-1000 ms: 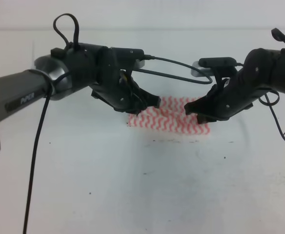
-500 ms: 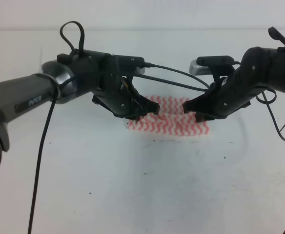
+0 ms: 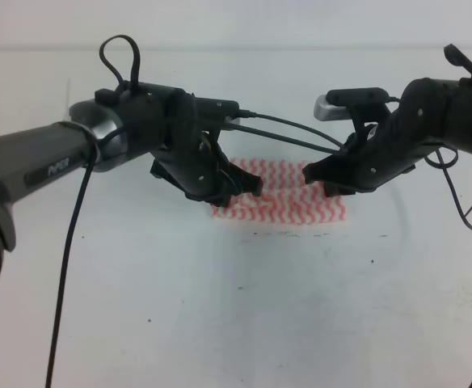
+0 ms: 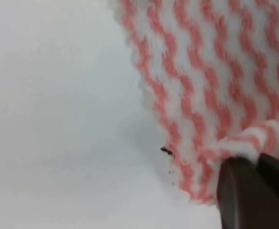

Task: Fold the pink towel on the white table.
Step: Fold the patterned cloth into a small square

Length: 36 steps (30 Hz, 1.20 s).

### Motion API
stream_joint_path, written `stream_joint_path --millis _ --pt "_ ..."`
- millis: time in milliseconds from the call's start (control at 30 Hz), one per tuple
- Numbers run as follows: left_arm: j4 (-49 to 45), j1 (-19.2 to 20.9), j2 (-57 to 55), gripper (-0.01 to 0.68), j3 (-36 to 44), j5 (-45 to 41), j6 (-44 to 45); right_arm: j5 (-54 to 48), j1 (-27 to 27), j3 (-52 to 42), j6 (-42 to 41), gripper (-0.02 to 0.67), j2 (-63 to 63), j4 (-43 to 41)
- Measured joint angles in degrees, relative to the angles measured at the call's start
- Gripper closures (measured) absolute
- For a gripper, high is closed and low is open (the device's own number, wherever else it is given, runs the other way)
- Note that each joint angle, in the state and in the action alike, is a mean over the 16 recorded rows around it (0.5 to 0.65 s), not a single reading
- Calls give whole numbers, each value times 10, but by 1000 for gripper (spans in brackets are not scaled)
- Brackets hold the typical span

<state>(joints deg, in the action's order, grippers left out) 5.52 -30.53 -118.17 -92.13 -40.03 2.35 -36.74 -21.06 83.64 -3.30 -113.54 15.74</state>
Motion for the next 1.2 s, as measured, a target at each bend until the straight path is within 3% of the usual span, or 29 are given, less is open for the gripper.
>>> stream_joint_path --millis 400,667,1200 --pt "-6 8 0 468 -6 18 -1 13 0 0 0 666 0 0" --pt "-8 21 0 430 -41 4 20 24 0 0 0 666 0 -2" --pt "93 27 -12 424 -114 -145 419 29 0 0 0 666 0 -4"
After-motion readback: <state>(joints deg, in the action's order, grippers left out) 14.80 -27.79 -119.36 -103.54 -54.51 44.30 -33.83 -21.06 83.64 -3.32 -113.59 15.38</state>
